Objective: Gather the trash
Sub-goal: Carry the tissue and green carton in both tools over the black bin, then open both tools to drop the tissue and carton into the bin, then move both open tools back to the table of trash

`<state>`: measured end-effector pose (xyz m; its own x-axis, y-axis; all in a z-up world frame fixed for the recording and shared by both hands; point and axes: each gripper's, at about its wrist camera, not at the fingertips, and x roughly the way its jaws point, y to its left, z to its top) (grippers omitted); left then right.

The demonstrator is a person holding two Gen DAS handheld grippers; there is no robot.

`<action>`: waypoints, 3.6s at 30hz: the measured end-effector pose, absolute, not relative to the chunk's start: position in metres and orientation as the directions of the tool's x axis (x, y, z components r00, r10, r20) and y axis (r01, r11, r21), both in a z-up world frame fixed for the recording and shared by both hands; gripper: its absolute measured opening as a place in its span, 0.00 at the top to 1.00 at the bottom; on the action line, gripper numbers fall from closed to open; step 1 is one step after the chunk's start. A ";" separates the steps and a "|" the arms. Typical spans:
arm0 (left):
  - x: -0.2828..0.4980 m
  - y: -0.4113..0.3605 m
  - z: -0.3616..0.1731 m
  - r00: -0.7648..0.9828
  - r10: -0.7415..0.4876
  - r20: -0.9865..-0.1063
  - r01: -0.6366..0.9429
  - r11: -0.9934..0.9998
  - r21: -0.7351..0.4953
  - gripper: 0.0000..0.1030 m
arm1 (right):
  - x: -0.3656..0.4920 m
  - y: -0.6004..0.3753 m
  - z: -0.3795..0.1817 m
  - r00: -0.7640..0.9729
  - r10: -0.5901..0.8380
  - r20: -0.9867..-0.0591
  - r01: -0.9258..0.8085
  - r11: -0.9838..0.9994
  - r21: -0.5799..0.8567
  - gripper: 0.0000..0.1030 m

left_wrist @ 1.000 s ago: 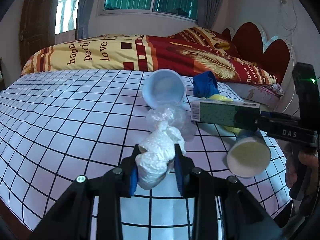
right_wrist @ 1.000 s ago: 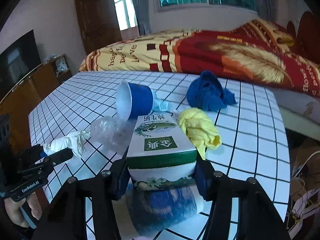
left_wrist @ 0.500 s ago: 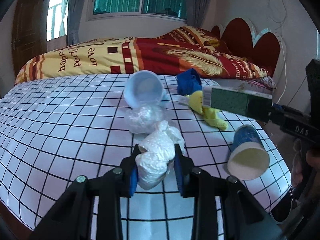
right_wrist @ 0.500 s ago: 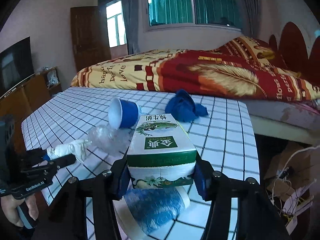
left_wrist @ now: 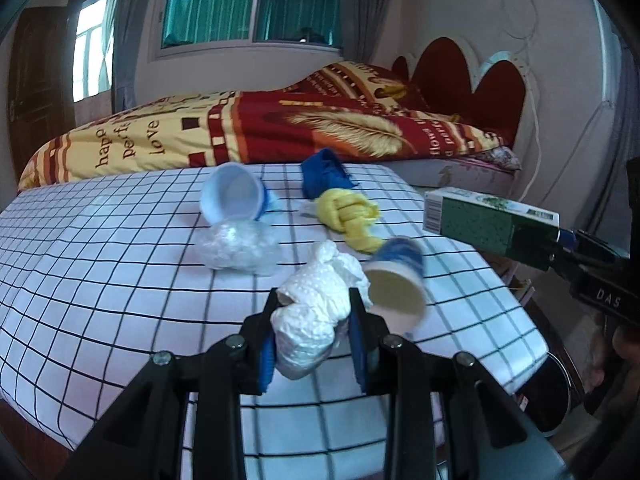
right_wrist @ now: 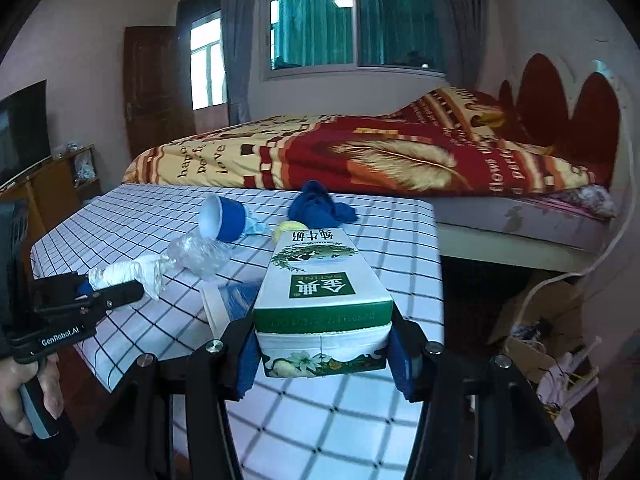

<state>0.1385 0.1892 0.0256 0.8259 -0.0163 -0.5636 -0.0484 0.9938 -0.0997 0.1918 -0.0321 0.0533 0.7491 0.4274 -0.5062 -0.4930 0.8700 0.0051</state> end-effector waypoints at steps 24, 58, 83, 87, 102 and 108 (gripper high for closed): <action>0.127 0.034 0.026 0.766 -0.278 -0.580 0.274 0.957 -0.097 0.69 | 0.104 -0.205 0.031 0.823 0.129 -0.553 -0.141 0.990 0.021 0.46; 0.129 -0.174 -0.077 0.387 -0.504 -0.772 0.639 0.750 -0.170 0.69 | 0.040 -0.378 -0.101 0.607 -0.033 -0.794 0.153 0.985 0.075 0.46; 0.162 -0.191 -0.154 0.314 -0.302 -0.900 0.545 0.834 -0.089 0.03 | 0.070 -0.405 -0.174 0.413 -0.157 -0.897 0.220 0.973 -0.069 0.00; 0.155 -0.187 -0.146 0.359 -0.291 -0.887 0.542 0.839 -0.056 0.03 | 0.071 -0.404 -0.169 0.414 -0.170 -0.894 0.246 0.967 -0.069 0.00; 0.136 -0.152 -0.087 0.483 -0.321 -0.815 0.493 0.868 -0.049 0.03 | 0.070 -0.374 -0.110 0.535 -0.175 -0.827 0.230 0.972 -0.057 0.00; 0.126 -0.130 -0.061 0.532 -0.321 -0.784 0.464 0.885 -0.048 0.03 | 0.066 -0.356 -0.084 0.579 -0.159 -0.800 0.199 0.979 -0.051 0.00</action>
<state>0.1264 -0.1297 -0.0609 0.5317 -0.3212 -0.7837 0.4638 0.8847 -0.0479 0.0657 -0.3559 -0.0841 0.5785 -0.1593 -0.8000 0.1994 0.9786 -0.0506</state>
